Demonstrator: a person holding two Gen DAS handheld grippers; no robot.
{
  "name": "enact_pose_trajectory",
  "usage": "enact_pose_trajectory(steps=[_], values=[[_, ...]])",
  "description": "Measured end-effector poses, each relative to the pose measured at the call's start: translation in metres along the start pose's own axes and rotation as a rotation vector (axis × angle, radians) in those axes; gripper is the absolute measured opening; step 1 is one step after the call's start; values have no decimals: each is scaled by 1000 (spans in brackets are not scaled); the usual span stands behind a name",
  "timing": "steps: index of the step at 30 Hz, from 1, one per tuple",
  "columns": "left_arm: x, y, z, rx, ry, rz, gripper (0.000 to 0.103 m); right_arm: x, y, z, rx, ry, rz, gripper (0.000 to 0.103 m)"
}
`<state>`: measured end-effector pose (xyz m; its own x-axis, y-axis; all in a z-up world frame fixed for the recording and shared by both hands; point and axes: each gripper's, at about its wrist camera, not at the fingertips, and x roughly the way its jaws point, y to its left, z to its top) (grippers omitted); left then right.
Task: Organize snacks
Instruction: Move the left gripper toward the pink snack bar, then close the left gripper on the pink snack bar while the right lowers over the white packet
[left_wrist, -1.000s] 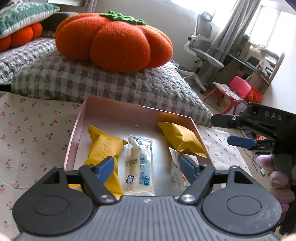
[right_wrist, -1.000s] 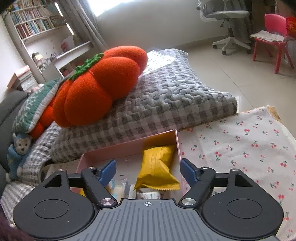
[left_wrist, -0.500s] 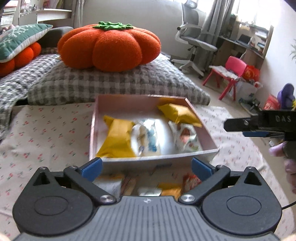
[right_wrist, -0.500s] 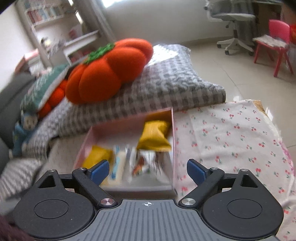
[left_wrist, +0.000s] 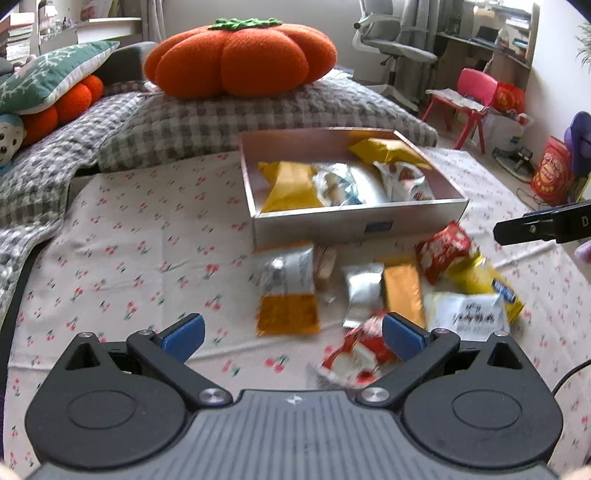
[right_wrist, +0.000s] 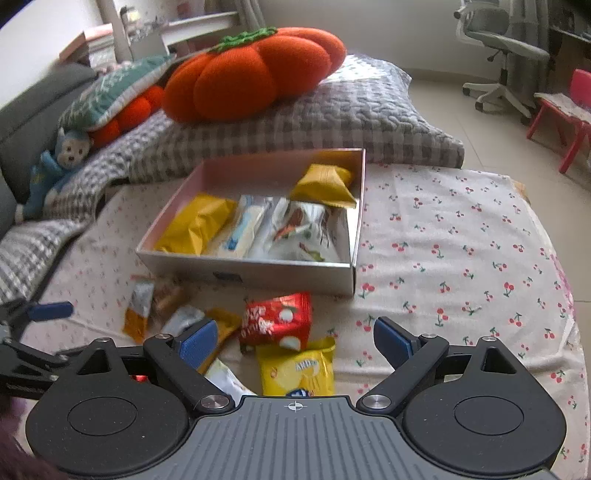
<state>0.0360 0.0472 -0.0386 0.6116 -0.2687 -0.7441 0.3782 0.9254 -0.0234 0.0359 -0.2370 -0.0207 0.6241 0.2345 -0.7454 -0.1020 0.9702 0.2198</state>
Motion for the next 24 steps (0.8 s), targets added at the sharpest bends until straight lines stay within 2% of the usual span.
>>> enact_pose_trajectory(steps=[4,8,15,21,24], values=[[-4,9,-11,36,8,7,102,4,7,-10,-42,14,1,93],[-10,21,-23,100,7,-1,102,6,20,-24,-156,18,6,93],[-15,35,-34,217,37,-169,102,8,44,-45,-358,24,57,93],[2,42,-38,246,125,-226,102,12,63,-58,-481,38,151,93],[6,46,-38,245,138,-242,102,19,72,-64,-531,64,166,93]])
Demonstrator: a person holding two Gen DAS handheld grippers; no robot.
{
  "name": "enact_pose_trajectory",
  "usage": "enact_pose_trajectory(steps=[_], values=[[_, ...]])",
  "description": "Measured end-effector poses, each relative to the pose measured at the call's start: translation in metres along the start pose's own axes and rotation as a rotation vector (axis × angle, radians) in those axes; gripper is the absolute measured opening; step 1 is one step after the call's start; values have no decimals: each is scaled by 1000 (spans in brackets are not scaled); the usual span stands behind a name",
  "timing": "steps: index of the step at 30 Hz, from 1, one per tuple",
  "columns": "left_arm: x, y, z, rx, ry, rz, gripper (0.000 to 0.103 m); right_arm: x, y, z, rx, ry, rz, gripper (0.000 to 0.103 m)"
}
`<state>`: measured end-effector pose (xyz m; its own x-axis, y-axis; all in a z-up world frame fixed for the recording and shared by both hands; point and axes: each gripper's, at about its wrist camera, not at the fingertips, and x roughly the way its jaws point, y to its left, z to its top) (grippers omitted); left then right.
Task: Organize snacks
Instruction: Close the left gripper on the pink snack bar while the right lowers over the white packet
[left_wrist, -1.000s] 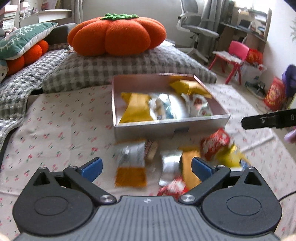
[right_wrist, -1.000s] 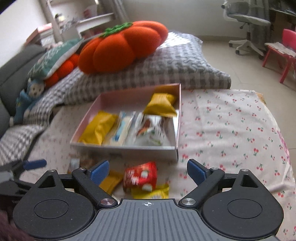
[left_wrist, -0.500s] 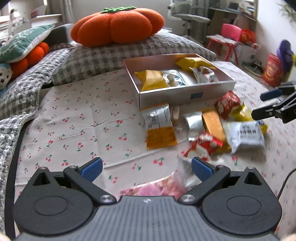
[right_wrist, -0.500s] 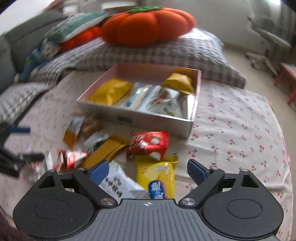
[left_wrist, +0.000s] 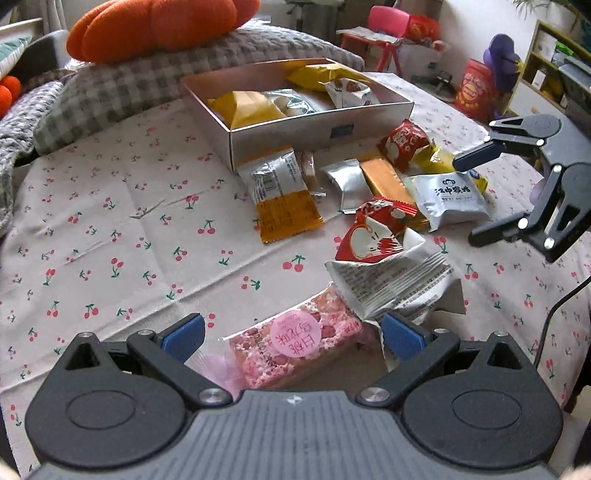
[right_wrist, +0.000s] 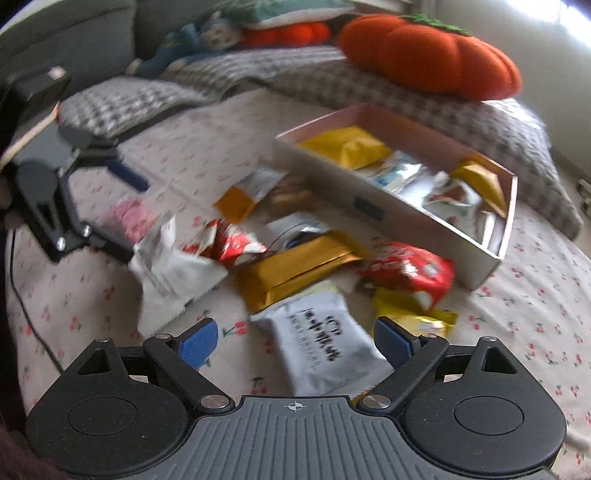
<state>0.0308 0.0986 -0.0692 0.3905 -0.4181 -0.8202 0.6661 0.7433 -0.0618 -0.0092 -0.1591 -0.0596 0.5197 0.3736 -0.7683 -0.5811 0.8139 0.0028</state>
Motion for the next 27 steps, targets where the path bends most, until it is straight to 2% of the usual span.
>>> enact_pose_trajectory(steps=[8,18,22,24,27], values=[[0,6,-1,-24,51,-74,101,13,4,-5,-31,33,2,92],[-9,1,-15,3,112,-144,97,15,15,-8,-36,94,88,91],[-7,-6,-17,28,112,-114,95,17,23,-11,-60,106,91,91],[-4,-7,-16,33,115,-88,87,18,24,-11,-56,103,89,91],[0,-8,-14,51,103,-2,81,19,22,-10,-35,105,87,93]])
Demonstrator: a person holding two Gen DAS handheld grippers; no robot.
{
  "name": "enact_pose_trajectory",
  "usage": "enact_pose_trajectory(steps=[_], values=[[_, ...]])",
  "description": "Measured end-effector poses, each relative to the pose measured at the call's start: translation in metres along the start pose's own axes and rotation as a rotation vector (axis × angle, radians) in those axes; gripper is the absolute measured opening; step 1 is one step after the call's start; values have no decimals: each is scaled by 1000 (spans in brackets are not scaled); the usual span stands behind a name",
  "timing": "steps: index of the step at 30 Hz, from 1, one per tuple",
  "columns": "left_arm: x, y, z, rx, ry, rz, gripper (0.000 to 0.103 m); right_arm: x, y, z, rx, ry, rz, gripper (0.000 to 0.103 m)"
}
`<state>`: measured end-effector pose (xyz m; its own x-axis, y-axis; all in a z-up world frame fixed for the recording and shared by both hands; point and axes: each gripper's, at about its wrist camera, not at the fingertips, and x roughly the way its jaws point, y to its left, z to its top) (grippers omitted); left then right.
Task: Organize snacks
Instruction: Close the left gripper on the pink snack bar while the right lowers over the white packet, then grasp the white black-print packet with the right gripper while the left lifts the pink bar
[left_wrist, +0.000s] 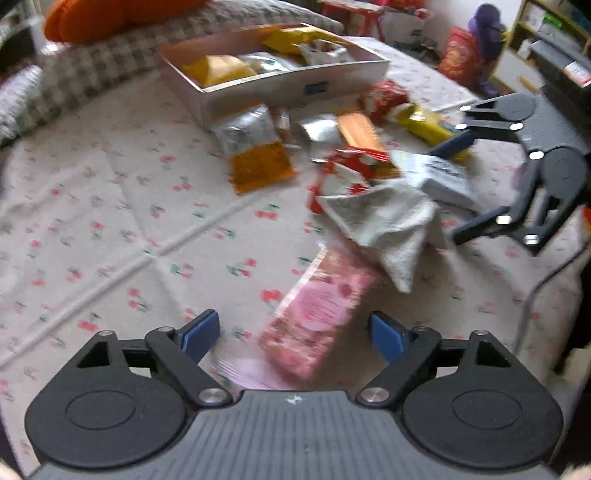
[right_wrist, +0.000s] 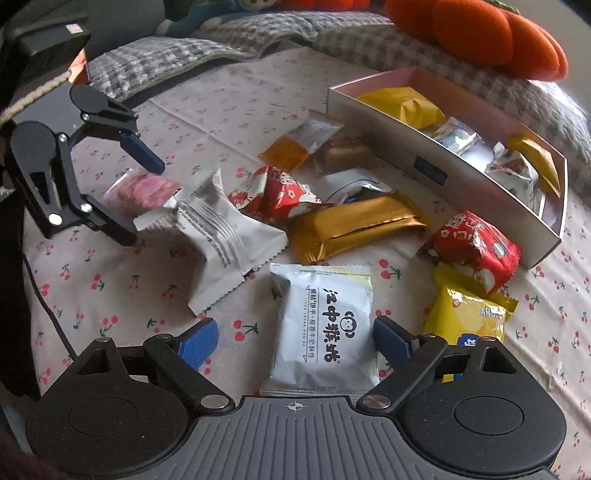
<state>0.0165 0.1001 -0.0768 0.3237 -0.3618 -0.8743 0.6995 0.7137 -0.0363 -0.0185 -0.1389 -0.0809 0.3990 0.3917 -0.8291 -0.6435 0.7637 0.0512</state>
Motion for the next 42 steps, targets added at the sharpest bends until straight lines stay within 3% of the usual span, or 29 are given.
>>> enact_pose_trajectory(steps=[4,10,13,18,20,22,24,26,28,42], values=[[1,2,3,-9,-20,32,77,4,-5,-1,19,0,-11,103],[3,1,5,-26,-13,43,73,5,-6,3,12,33,-7,103],[1,2,6,-55,-9,59,63,7,-5,7,16,54,-13,103],[-2,2,9,-110,-1,86,33,7,-4,8,31,73,-26,103],[-2,3,10,-136,5,94,31,6,-4,8,38,78,-29,103],[-3,2,12,-157,8,102,30,4,-4,7,42,77,-25,100],[-1,1,15,-176,12,110,30,2,-4,8,43,71,-22,90],[-1,0,18,-201,10,106,30,-2,-3,10,48,61,-22,76],[-1,-2,21,-220,6,103,29,-5,-4,12,59,54,-25,48],[-21,7,51,-343,-87,132,29,-22,-25,24,166,-5,-36,46]])
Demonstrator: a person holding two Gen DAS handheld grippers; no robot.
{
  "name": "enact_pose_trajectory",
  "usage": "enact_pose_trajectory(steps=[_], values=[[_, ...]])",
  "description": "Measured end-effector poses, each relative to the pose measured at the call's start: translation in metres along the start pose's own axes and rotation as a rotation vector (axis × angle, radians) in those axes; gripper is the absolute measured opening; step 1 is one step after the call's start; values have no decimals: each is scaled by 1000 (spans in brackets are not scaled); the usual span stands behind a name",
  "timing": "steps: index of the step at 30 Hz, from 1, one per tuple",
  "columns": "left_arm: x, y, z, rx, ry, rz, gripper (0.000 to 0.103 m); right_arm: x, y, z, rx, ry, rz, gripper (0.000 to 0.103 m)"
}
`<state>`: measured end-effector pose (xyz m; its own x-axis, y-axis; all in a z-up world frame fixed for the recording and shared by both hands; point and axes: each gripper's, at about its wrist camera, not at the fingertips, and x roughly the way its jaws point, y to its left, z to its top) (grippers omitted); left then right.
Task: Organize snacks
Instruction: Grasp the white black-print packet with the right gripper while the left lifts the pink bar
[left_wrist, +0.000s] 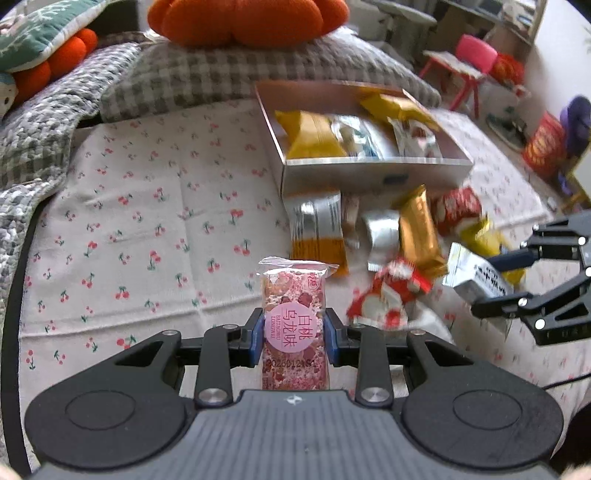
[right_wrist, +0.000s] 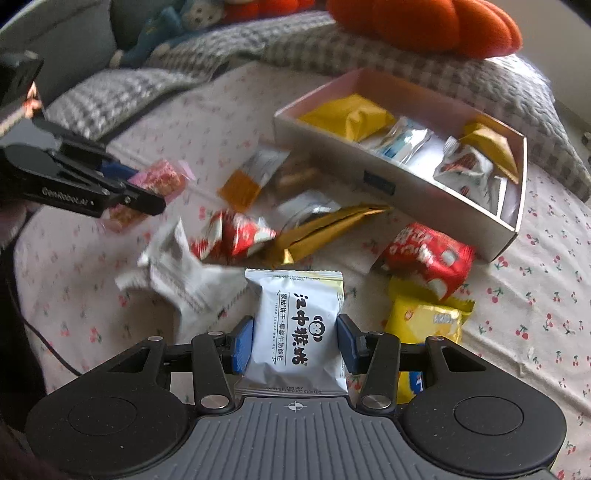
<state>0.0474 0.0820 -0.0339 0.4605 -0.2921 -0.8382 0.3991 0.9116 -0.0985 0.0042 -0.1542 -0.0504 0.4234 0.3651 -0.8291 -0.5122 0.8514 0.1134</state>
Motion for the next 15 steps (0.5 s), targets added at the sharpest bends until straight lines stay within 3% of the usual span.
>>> enact_pose_trajectory(steps=[15], values=[[-5,-13,47,-108,-98,-22,29,-25,-33,43,167,-103,-15,46]])
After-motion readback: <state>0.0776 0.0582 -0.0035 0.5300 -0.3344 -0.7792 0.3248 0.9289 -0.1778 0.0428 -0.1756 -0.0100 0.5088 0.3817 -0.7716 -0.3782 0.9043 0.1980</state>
